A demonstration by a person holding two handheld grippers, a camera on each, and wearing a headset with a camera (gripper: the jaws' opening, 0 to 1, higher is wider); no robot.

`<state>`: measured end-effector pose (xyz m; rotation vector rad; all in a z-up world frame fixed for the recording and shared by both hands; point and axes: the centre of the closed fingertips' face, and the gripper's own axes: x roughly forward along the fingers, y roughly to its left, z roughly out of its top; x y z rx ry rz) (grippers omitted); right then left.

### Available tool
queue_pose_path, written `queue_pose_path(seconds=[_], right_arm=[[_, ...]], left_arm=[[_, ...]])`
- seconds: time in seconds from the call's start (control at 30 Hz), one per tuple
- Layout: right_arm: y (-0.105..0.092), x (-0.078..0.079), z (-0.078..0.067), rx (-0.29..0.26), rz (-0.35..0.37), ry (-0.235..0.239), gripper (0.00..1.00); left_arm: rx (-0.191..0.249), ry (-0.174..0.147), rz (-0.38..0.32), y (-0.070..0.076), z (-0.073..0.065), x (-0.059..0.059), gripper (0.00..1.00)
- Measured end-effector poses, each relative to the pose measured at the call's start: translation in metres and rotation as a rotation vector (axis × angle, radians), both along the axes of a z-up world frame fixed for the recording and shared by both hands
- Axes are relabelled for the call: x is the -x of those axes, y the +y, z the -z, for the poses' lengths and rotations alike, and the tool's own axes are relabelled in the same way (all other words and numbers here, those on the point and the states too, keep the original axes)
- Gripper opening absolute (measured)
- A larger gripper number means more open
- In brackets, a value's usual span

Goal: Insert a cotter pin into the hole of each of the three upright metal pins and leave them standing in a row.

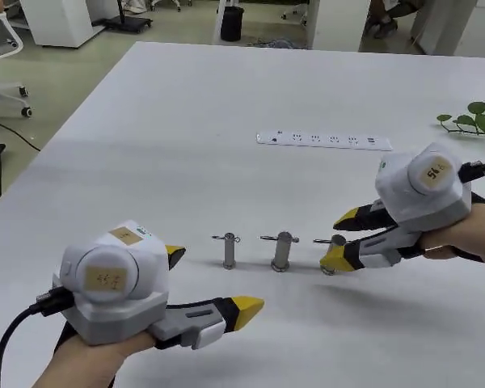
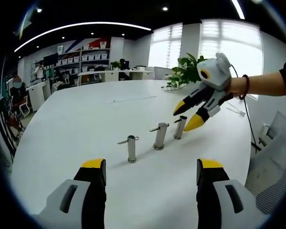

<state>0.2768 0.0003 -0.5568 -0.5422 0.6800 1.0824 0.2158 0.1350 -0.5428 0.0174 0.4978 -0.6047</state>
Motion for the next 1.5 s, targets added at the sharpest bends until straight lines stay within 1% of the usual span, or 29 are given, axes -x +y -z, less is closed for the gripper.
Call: queue_pose_path(seconds=[0.03, 0.07, 0.1, 0.13, 0.2, 0.23, 0.27, 0.3, 0.33, 0.4, 0.47, 0.53, 0.6, 0.67, 0.77, 0.8, 0.83, 0.87, 0.93, 1.0, 1.07, 1.2, 1.23, 1.27, 1.3, 1.4, 1.43, 1.47, 1.5], right_arm=[[-0.001, 0.001, -0.001, -0.002, 0.011, 0.000, 0.42], [0.001, 0.000, -0.004, -0.028, 0.037, -0.007, 0.44], [0.001, 0.001, -0.005, -0.034, 0.039, -0.008, 0.45], [0.002, 0.002, -0.007, -0.047, 0.050, -0.008, 0.47], [-0.001, 0.004, -0.007, -0.056, 0.133, 0.019, 0.48], [-0.001, 0.004, -0.007, -0.061, 0.130, 0.012, 0.49], [0.000, 0.004, -0.009, -0.081, 0.145, -0.007, 0.49], [0.000, 0.005, -0.009, -0.085, 0.149, -0.008, 0.50], [-0.001, 0.007, -0.009, -0.093, 0.188, 0.005, 0.52], [-0.004, 0.012, -0.007, -0.090, 0.234, 0.036, 0.57], [-0.005, 0.016, -0.007, -0.091, 0.252, 0.036, 0.62], [-0.006, 0.019, -0.010, -0.106, 0.282, 0.033, 0.63], [-0.006, 0.022, -0.014, -0.140, 0.313, 0.036, 0.64], [-0.004, 0.023, -0.018, -0.180, 0.329, 0.031, 0.68], [-0.004, 0.025, -0.022, -0.209, 0.368, 0.035, 0.71], [-0.003, 0.023, -0.029, -0.252, 0.404, 0.014, 0.71], [-0.002, 0.024, -0.032, -0.270, 0.413, 0.012, 0.72], [-0.002, 0.025, -0.033, -0.277, 0.425, 0.013, 0.72], [-0.003, 0.025, -0.037, -0.299, 0.451, -0.002, 0.72], [-0.004, 0.027, -0.037, -0.312, 0.479, -0.005, 0.74], [-0.003, 0.030, -0.037, -0.339, 0.503, -0.003, 0.76], [-0.004, 0.037, -0.032, -0.350, 0.550, 0.006, 0.76], [-0.005, 0.038, -0.030, -0.349, 0.577, 0.005, 0.75], [-0.005, 0.040, -0.030, -0.346, 0.580, 0.002, 0.75], [-0.005, 0.042, -0.029, -0.345, 0.588, 0.002, 0.76], [-0.002, 0.049, -0.028, -0.361, 0.596, 0.006, 0.76], [-0.001, 0.050, -0.027, -0.358, 0.595, 0.005, 0.76], [-0.002, 0.052, -0.025, -0.339, 0.590, -0.003, 0.76], [-0.002, 0.053, -0.025, -0.335, 0.589, -0.005, 0.76]], left_arm=[[0.006, 0.000, -0.005, 0.000, -0.001, -0.001, 0.76], [0.011, 0.001, -0.011, 0.001, -0.002, -0.002, 0.76], [0.012, 0.001, -0.013, 0.002, -0.002, -0.002, 0.76], [0.005, -0.008, -0.020, 0.003, -0.004, -0.004, 0.77], [-0.007, -0.018, -0.024, 0.005, -0.005, -0.007, 0.77], [-0.008, -0.017, -0.025, 0.006, -0.006, -0.008, 0.77], [-0.005, -0.015, -0.026, 0.006, -0.007, -0.008, 0.77], [-0.004, -0.015, -0.026, 0.006, -0.007, -0.009, 0.77], [-0.004, -0.016, -0.026, 0.006, -0.008, -0.010, 0.77], [-0.001, -0.021, -0.029, 0.006, -0.010, -0.012, 0.79], [0.011, -0.022, -0.034, 0.005, -0.012, -0.013, 0.81], [0.013, -0.026, -0.042, 0.006, -0.014, -0.016, 0.83], [0.013, -0.022, -0.051, 0.008, -0.015, -0.017, 0.86], [0.012, -0.028, -0.055, 0.008, -0.016, -0.018, 0.90], [0.012, -0.029, -0.055, 0.009, -0.017, -0.018, 0.91], [0.010, -0.028, -0.058, 0.010, -0.017, -0.018, 0.92], [0.010, -0.027, -0.062, 0.010, -0.017, -0.018, 0.94], [0.008, -0.025, -0.067, 0.011, -0.016, -0.018, 0.95], [0.001, -0.024, -0.072, 0.013, -0.015, -0.018, 0.97], [-0.004, -0.019, -0.071, 0.013, -0.014, -0.016, 0.98], [-0.003, -0.010, -0.074, 0.014, -0.013, -0.014, 0.99], [-0.004, -0.006, -0.069, 0.014, -0.012, -0.011, 0.99], [-0.007, 0.008, -0.060, 0.013, -0.010, -0.009, 0.99], [-0.008, 0.011, -0.061, 0.013, -0.009, -0.008, 0.99], [-0.006, 0.003, -0.064, 0.012, -0.010, -0.008, 0.99], [-0.010, 0.000, -0.066, 0.012, -0.011, -0.008, 0.99], [-0.012, -0.001, -0.066, 0.012, -0.011, -0.008, 0.99], [-0.019, -0.004, -0.065, 0.013, -0.011, -0.007, 0.99], [-0.020, -0.005, -0.066, 0.013, -0.011, -0.007, 0.99]])
